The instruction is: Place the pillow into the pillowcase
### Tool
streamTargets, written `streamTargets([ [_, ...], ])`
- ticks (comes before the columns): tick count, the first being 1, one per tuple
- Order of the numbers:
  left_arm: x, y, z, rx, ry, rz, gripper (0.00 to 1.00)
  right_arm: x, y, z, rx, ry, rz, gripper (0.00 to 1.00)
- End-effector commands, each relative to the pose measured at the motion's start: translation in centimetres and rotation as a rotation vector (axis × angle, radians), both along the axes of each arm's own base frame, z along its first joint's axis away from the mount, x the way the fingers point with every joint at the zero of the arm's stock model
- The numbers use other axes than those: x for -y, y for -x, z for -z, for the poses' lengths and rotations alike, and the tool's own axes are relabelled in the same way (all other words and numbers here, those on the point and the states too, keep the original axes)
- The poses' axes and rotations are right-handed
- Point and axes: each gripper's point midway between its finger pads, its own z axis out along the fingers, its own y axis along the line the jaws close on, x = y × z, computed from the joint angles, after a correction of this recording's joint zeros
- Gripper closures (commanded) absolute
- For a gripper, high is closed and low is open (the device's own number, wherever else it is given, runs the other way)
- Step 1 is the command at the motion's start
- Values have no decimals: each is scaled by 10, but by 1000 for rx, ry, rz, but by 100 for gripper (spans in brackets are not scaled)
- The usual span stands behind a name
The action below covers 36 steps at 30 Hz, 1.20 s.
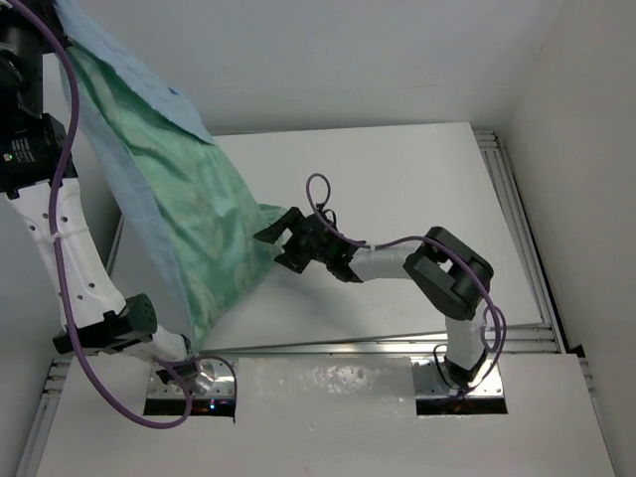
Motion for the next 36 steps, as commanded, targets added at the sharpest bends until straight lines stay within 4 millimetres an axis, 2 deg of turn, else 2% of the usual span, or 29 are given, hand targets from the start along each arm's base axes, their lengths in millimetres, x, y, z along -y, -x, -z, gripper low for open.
streamTargets([
  [1,13,23,-32,101,-42,10,100,13,-2,-20,-17,10,85,1],
  [3,11,21,-31,102,-38,7,100,13,2,-18,-32,-29,100,1],
  [9,10,17,-30,100,-32,8,100,-15,13,6,-151,-165,105,1],
  [12,10,19,-31,104,-39,3,100,-28,7,11,-153,-211,113,1],
  [14,9,19,-31,102,-41,-1,100,-39,1,3,-128,-240,100,1],
  [15,8,17,-30,99,-38,-4,100,-41,-1,11,-139,-239,104,1],
  [17,7,16,-29,97,-34,-8,100,-49,-6,2,-118,-285,102,1],
  [18,7,16,-30,98,-34,-5,100,-50,-9,9,-124,-291,110,2],
  [19,7,15,-29,97,-33,-5,100,-53,-11,3,-107,-322,110,6],
  [20,7,15,-29,95,-32,-5,100,-53,-13,2,-101,-333,118,20],
  [23,6,14,-26,86,-27,-4,100,-52,-18,4,-82,-342,135,48],
  [24,6,12,-25,81,-25,-3,100,-51,-18,5,-72,-336,136,73],
  [25,5,12,-23,75,-24,-5,100,-50,-19,3,-60,-338,140,82],
  [27,4,12,-21,66,-27,-15,100,-40,-22,7,-31,-312,170,100],
  [30,-1,9,-16,46,-24,-38,100,-20,-33,1,24,-286,201,100],
  [32,-4,7,-9,22,-22,-55,100,4,-51,-14,75,-281,236,100],
  [33,-8,4,-5,8,-25,-71,100,23,-68,-19,124,-250,264,100],
  [34,-10,4,-3,1,-24,-80,100,36,-74,-35,161,-238,270,100],
  [35,-13,0,4,-20,-16,-90,100,46,-82,-43,194,-214,276,100],
  [36,-14,-2,7,-28,-13,-93,100,66,-98,-50,276,-138,285,100],
])
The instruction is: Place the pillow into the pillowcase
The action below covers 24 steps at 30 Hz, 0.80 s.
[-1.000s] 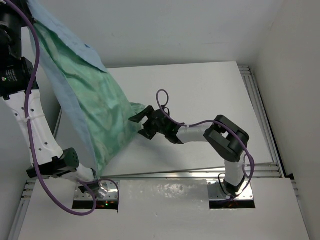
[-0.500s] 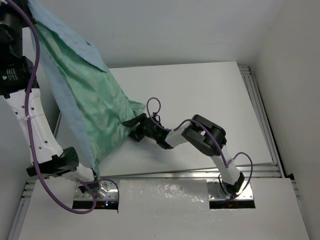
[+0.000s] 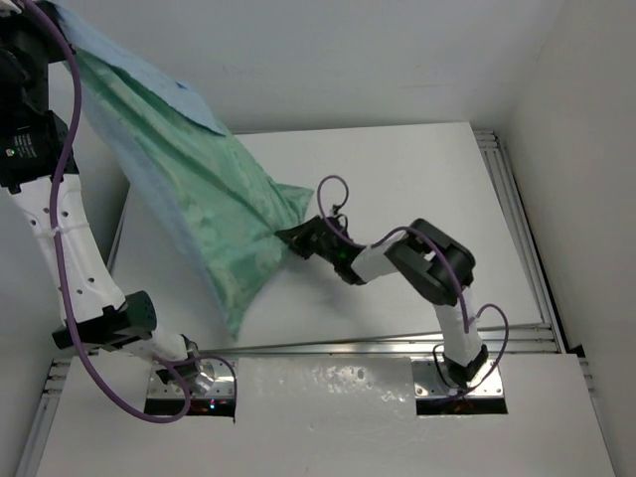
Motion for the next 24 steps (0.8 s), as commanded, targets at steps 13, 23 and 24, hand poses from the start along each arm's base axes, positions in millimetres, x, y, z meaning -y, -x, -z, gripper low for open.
streamTargets([
  [13,52,-30,234,-676,130,312,100,238,-99,-123,442,678,123,100],
  [23,32,53,402,-1239,-92,286,66,299,-99,-74,315,850,-173,100],
  [24,28,60,409,-1275,-102,268,50,302,-100,-66,290,865,-191,87],
])
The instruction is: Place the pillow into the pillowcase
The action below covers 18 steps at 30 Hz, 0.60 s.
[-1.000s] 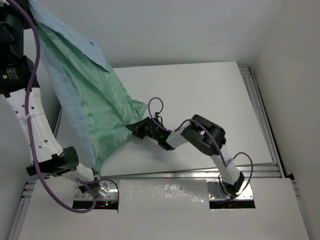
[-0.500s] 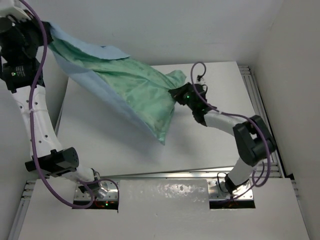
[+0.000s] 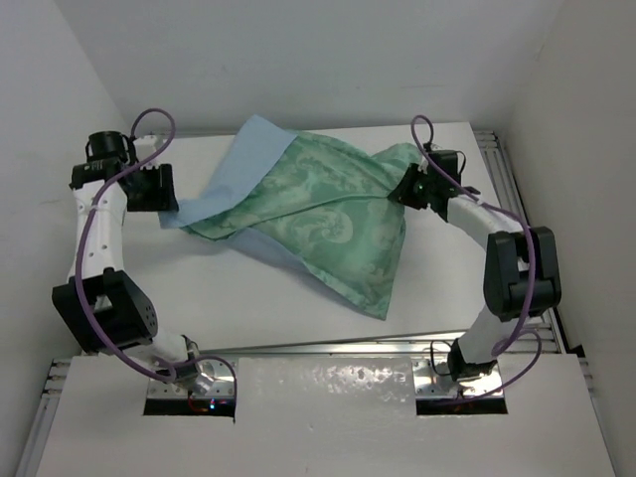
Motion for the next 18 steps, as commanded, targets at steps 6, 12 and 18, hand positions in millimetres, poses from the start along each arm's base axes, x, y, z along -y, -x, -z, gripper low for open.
streamTargets([
  [6,-11,-20,-63,221,-309,137,19,-5,-21,-31,16,144,-225,23],
  [12,104,-59,-64,383,-499,503,9,4,-19,-49,-3,155,-156,8],
  [18,142,-93,-9,314,-533,506,11,-2,19,-61,-15,44,-111,7],
])
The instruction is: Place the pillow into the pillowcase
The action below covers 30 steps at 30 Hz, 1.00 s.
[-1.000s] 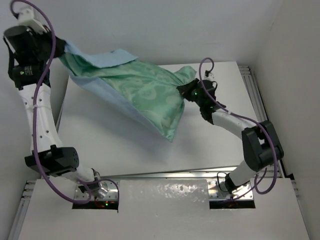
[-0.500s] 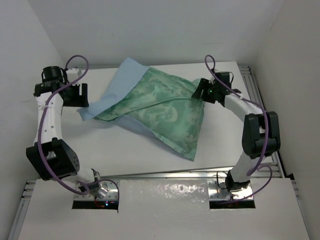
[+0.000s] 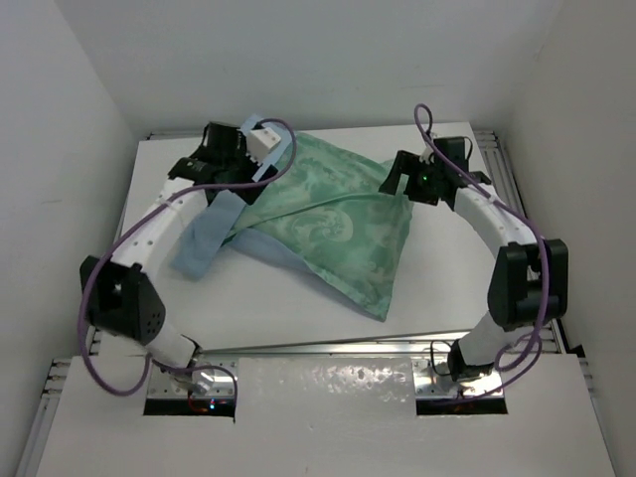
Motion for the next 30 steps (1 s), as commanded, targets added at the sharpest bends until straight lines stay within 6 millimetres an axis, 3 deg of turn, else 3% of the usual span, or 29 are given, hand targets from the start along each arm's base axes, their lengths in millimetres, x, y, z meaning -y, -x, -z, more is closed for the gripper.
streamTargets([
  [1,-15,-40,27,34,-91,-120,12,-4,19,-27,50,-83,35,7],
  [4,-18,-65,33,83,-122,-213,21,-6,50,-3,-1,-125,60,2],
  [5,-17,-76,26,117,-114,-231,27,-5,55,-8,10,-133,64,1],
  [6,-15,-82,36,105,-110,-235,28,-6,60,-5,4,-139,69,1],
  [7,-10,-87,33,108,-96,-226,28,-5,69,5,-21,-138,69,1],
  [8,-2,-89,39,88,-66,-197,29,-6,73,2,-9,-141,66,1],
  [9,5,-93,46,67,-53,-184,29,-4,82,11,-37,-134,67,1],
  [12,13,-94,61,32,-34,-173,30,-2,93,15,-45,-124,69,1],
  [13,13,-96,65,41,-38,-183,32,-1,100,25,-65,-122,75,1],
  [16,0,-106,73,68,-92,-251,56,-8,112,46,-115,-173,74,1],
  [17,-6,-108,73,76,-119,-280,74,-12,114,51,-140,-203,77,1],
  [18,-8,-110,76,73,-131,-293,84,-18,114,55,-152,-221,66,1],
  [19,-11,-113,71,81,-135,-312,100,-23,117,66,-190,-232,61,1],
  [23,-11,-114,52,118,-117,-314,100,-54,111,68,-140,-248,-16,1],
  [26,-25,-123,31,166,-100,-368,100,-62,106,75,-135,-291,4,4],
  [27,-32,-131,11,197,-74,-398,100,-63,103,78,-123,-308,12,6],
  [28,-40,-136,3,203,-50,-427,100,-64,103,87,-139,-313,20,16],
  [29,-63,-146,8,176,2,-487,100,-64,103,92,-155,-326,37,25],
  [30,-78,-154,-17,185,48,-519,100,-63,102,97,-164,-327,49,36],
])
